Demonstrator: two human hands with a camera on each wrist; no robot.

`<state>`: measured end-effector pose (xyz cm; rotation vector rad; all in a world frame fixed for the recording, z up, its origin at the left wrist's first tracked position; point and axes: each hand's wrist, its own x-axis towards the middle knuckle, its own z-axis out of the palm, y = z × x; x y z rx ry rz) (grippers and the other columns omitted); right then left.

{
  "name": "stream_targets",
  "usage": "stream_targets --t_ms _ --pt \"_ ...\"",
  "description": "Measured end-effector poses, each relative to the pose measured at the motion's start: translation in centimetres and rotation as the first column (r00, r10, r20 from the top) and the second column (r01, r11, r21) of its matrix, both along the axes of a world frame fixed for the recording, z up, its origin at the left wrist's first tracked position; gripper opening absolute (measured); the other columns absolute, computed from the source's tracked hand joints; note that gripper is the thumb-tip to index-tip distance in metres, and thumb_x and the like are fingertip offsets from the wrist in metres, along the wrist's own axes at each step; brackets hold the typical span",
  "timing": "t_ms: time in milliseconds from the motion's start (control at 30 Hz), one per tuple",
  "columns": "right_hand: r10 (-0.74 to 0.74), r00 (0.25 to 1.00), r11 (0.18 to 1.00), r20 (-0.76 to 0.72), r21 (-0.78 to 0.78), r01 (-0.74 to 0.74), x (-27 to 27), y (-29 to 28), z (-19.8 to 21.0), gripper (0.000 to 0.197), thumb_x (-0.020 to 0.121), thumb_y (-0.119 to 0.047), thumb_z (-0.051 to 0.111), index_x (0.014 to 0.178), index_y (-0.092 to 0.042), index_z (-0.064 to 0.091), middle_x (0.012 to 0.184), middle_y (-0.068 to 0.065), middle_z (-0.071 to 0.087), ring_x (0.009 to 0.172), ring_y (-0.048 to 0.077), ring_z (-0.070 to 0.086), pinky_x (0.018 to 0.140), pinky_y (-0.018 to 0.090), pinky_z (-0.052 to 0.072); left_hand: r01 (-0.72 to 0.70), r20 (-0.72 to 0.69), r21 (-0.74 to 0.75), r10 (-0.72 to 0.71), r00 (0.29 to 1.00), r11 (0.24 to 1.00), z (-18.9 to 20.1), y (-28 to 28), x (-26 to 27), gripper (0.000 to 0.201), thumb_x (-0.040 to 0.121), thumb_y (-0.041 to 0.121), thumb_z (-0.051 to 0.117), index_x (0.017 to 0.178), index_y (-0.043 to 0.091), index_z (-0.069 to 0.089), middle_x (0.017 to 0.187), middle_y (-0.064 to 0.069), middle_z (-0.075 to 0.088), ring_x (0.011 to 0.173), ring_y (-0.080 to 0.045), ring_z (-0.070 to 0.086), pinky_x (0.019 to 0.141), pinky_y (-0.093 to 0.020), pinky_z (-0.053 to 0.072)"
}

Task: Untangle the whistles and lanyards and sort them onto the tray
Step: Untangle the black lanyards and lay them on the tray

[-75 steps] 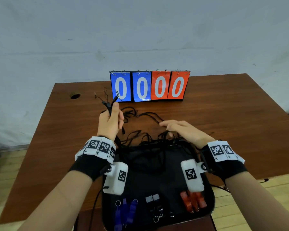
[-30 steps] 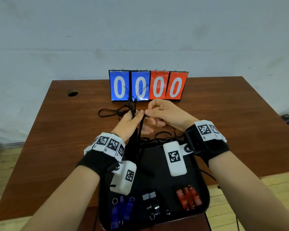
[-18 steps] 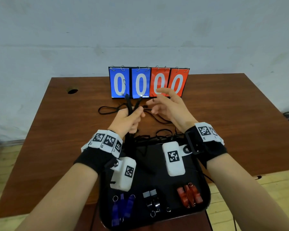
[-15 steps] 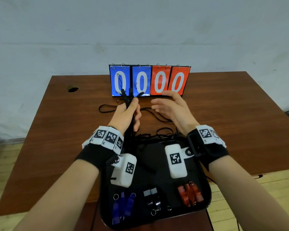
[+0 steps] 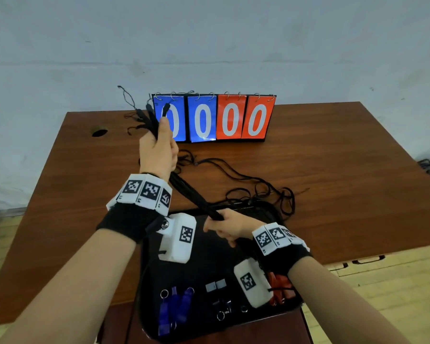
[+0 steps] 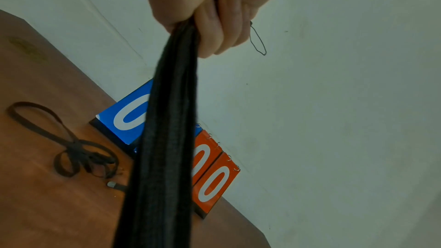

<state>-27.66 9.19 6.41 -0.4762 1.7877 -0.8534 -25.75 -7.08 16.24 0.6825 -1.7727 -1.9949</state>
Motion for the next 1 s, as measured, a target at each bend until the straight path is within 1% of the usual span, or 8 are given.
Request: stream_targets --t_ms 100,233,333,467,633,767,900,1000 --pt "0.078 0.996 0.987 0.036 0.135 -0.082 0.0 1.4 -1.6 0.008 0.09 -0.026 0.057 0.09 -0.02 0.051 0.061 -0.001 0.046 0.036 0.004 0.045 0.048 0.022 0.049 -0.016 0.038 -0.011 0.017 0.999 1.0 -0.4 -0.1 -0.3 0.047 0.099 0.037 0.033 0.056 0.018 0.028 0.028 0.01 0.027 0.023 -0.003 0.017 0.032 -0.009 0.014" --pt "0.243 0.969 0.947 -0.051 0.226 -0.226 -0.8 3.0 -3.2 0.057 0.084 -0.013 0.063 0.135 -0.018 0.039 0.107 -0.003 0.051 0.095 0.013 0.054 0.09 0.029 0.045 0.187 0.176 -0.037 -0.178 0.968 0.982 -2.4 1.1 -0.3 0.048 0.099 0.036 0.034 0.055 0.018 0.025 0.027 0.008 0.025 0.023 -0.003 0.016 0.031 -0.01 0.014" --pt "-0.035 0.946 0.996 -0.323 0.071 0.062 -2.4 4.1 -3.8 0.041 0.084 0.001 0.054 0.123 -0.012 0.053 0.105 0.001 0.051 0.084 0.011 0.051 0.073 0.02 0.044 0.265 0.249 0.015 -0.26 0.933 0.964 -4.3 2.5 -0.2 0.045 0.098 0.035 0.038 0.057 0.017 0.029 0.027 0.007 0.027 0.022 -0.002 0.018 0.03 -0.011 0.015" --pt "-0.244 0.667 0.947 -0.703 -0.025 0.32 -4.5 5.5 -4.2 0.035 0.086 0.002 0.047 0.117 -0.012 0.057 0.102 0.004 0.046 0.084 0.019 0.05 0.077 0.029 0.044 0.253 0.272 0.064 -0.261 0.926 0.965 -6.1 3.4 -0.6 0.04 0.096 0.03 0.044 0.059 0.016 0.035 0.027 0.008 0.029 0.022 -0.001 0.021 0.029 -0.01 0.016" --pt "0.004 0.66 0.959 -0.752 0.19 0.211 -6.2 6.3 -6.0 0.048 0.086 0.009 0.041 0.129 -0.01 0.051 0.125 0.012 0.042 0.116 0.028 0.047 0.096 0.039 0.044 0.269 0.29 0.075 -0.279 0.916 0.96 -7.4 4.4 -1.1 0.037 0.096 0.03 0.044 0.063 0.014 0.038 0.027 0.01 0.03 0.022 -0.001 0.021 0.029 -0.011 0.017" --pt "0.035 0.619 0.955 -0.785 0.209 0.212 -6.6 6.8 -6.7 0.031 0.092 -0.009 0.047 0.121 -0.009 0.059 0.121 0.013 0.047 0.117 0.028 0.046 0.091 0.038 0.044 0.238 0.29 0.078 -0.251 0.924 0.968 -8.2 5.0 -1.1 0.036 0.096 0.03 0.044 0.064 0.014 0.039 0.027 0.01 0.03 0.023 0.0 0.022 0.029 -0.011 0.017" --pt "-0.094 0.433 0.976 -0.897 0.003 0.217 -6.2 7.2 -5.6 0.027 0.09 -0.021 0.057 0.109 -0.004 0.067 0.112 0.013 0.057 0.107 0.03 0.051 0.09 0.036 0.042 0.235 0.277 0.081 -0.249 0.928 0.969 -8.9 5.4 -0.7 0.03 0.096 0.024 0.044 0.068 0.014 0.043 0.028 0.009 0.031 0.024 0.0 0.022 0.03 -0.012 0.019" --pt "-0.318 0.491 0.944 -0.811 -0.222 0.246 -5.8 6.7 -3.0 0.025 0.09 -0.019 0.058 0.107 -0.002 0.066 0.107 0.012 0.065 0.104 0.026 0.057 0.092 0.033 0.043 0.26 0.236 0.058 -0.266 0.935 0.964 -9.1 6.1 -0.5 0.022 0.094 0.013 0.05 0.072 0.015 0.049 0.039 0.011 0.029 0.026 -0.002 0.023 0.032 -0.013 0.02"
